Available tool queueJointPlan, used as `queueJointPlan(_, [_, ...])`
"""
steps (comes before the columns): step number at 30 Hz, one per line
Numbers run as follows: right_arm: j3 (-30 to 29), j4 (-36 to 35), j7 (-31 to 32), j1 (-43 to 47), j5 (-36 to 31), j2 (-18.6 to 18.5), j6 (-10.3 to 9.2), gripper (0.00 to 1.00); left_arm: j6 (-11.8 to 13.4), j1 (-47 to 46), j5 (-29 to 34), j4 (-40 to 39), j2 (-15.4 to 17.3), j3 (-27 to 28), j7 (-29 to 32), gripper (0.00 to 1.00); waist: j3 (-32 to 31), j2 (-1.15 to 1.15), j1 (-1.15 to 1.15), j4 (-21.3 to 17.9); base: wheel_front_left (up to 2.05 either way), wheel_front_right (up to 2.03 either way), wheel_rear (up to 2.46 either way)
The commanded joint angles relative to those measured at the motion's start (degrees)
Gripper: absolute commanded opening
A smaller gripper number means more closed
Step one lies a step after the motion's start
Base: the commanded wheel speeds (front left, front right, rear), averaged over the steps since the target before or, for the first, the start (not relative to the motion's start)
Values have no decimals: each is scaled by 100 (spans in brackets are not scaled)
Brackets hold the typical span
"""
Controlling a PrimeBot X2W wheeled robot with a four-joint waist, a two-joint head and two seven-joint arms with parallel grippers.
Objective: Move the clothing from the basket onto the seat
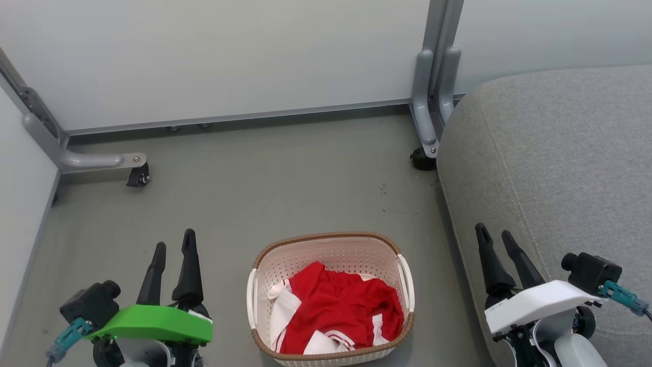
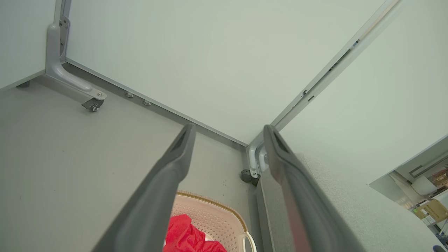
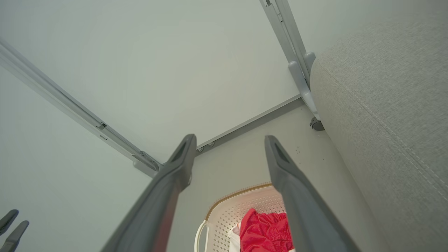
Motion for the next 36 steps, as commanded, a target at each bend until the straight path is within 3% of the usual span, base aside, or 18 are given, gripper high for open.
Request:
queueJointPlan(1, [-25,-98,-70,20,-212,-21,2,100,33,-11,197,-67,34,-28,-58,100,-2,0,0,-2,0,0,0])
queueJointPlan(36, [-67,-187,-579,110,-1917,140,2,100,108,33,2106,79,48,-263,-559,100,34,0,0,-51,0,0,0])
